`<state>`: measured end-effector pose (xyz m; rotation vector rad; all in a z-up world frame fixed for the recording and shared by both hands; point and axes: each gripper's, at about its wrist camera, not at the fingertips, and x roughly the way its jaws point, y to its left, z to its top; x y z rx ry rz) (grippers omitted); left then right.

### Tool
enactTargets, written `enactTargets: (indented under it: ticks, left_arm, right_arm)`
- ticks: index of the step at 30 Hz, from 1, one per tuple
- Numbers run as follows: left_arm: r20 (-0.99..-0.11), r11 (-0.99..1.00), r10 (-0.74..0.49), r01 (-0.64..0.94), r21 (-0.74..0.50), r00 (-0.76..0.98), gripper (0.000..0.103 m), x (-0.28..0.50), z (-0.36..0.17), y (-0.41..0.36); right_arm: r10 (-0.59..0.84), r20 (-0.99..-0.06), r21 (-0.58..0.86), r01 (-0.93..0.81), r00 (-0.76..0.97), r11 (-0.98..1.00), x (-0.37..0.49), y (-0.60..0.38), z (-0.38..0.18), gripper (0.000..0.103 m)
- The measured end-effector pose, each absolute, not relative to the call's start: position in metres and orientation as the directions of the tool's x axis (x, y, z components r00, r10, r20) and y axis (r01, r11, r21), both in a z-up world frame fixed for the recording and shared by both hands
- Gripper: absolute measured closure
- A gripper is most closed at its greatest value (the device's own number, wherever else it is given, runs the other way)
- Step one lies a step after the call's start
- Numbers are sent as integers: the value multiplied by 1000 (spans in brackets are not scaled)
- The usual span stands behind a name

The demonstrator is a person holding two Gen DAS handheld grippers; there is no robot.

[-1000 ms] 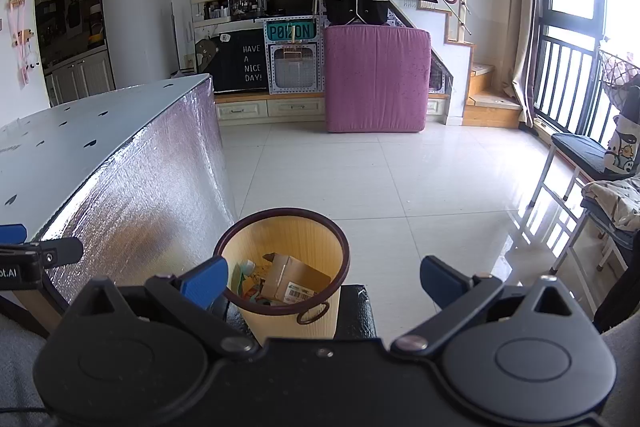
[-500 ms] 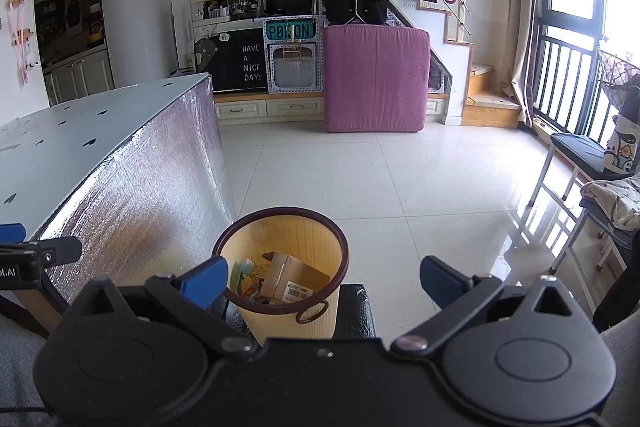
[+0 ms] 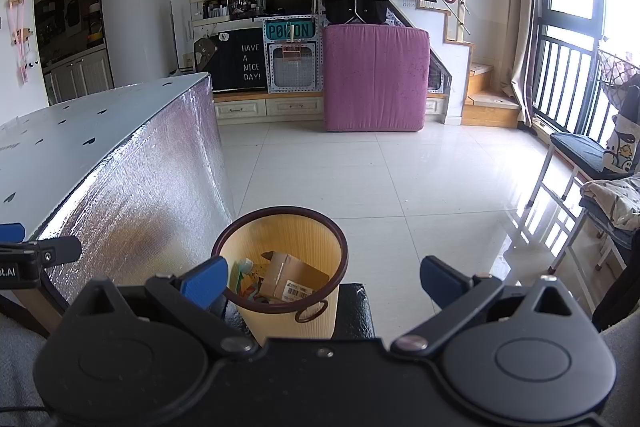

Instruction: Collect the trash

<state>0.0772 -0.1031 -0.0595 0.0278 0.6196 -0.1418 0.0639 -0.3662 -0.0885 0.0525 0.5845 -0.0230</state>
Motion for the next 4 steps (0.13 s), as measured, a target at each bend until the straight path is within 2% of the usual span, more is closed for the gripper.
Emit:
enactTargets:
  ticks: [4]
  left_arm:
    - [-580,990,-121,137,-15,806,0,77,-58,-103]
  right_arm:
    - [-7,-552,42,37,834,998,64,-366,-88,0]
